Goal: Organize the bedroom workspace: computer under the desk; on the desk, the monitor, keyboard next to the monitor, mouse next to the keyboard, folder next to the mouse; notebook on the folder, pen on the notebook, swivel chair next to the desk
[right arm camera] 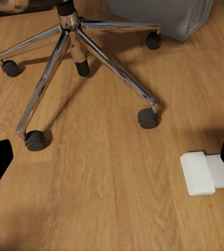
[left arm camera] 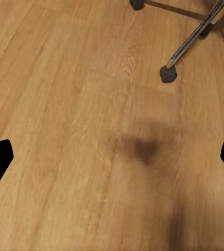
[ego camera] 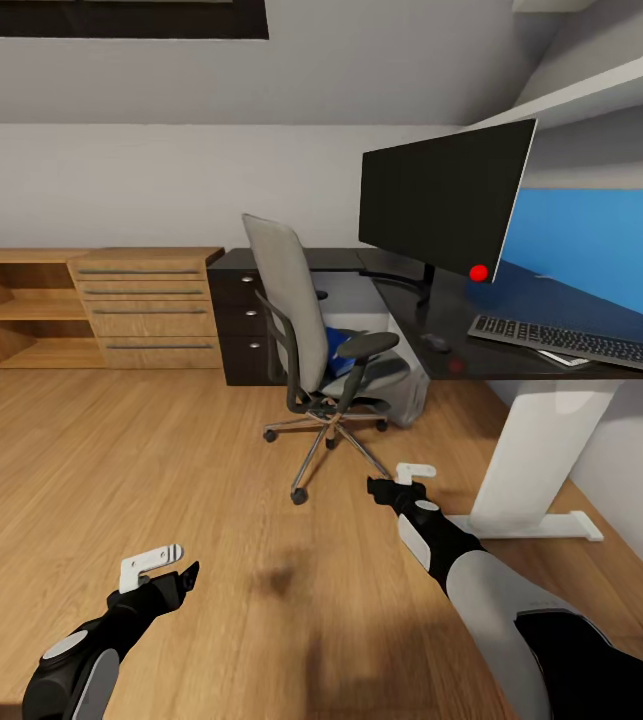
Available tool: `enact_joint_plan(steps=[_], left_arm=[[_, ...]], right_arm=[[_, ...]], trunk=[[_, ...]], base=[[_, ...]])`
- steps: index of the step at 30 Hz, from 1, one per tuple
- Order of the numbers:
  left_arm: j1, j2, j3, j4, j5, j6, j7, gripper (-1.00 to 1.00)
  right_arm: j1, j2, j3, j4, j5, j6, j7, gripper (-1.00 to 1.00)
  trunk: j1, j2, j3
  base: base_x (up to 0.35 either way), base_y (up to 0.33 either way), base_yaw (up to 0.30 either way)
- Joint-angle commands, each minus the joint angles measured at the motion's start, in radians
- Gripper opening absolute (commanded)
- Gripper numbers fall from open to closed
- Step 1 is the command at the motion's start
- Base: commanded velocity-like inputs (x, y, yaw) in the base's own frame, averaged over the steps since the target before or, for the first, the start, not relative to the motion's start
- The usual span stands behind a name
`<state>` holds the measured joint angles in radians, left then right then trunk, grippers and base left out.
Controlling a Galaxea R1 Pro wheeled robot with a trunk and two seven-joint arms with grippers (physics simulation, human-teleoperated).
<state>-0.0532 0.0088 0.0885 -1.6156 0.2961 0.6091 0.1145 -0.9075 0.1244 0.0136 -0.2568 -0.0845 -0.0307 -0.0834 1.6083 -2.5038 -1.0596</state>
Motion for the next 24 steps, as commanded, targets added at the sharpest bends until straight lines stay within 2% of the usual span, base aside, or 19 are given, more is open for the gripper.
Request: enact_joint_plan(steps=[1,12,24], left_arm=[[0.000,0.000,0.000,-0.001,0.011,0.005,0.008,1.00],[0.000,0.000,-0.001,-0.001,0.011,0.004,0.008,1.00],[0.000,0.000,-0.001,-0.001,0.010,0.002,0.008,1.00]], right_arm=[[-0.001,0.000,0.002,0.001,-0.009,-0.004,-0.003,1.00],[0.001,0.000,0.002,0.001,-0.009,-0.008,-0.003,1.00],[0.001,0.000,0.002,0.001,-0.008,-0.009,-0.001,1.00]], trunk=[[0.000,0.000,-0.001],[0.000,0.000,0.012],[0.000,0.000,0.030]], base=[[0.000,0.000,-0.002],[0.017,0.000,0.000],[0.281,0.000,0.000]])
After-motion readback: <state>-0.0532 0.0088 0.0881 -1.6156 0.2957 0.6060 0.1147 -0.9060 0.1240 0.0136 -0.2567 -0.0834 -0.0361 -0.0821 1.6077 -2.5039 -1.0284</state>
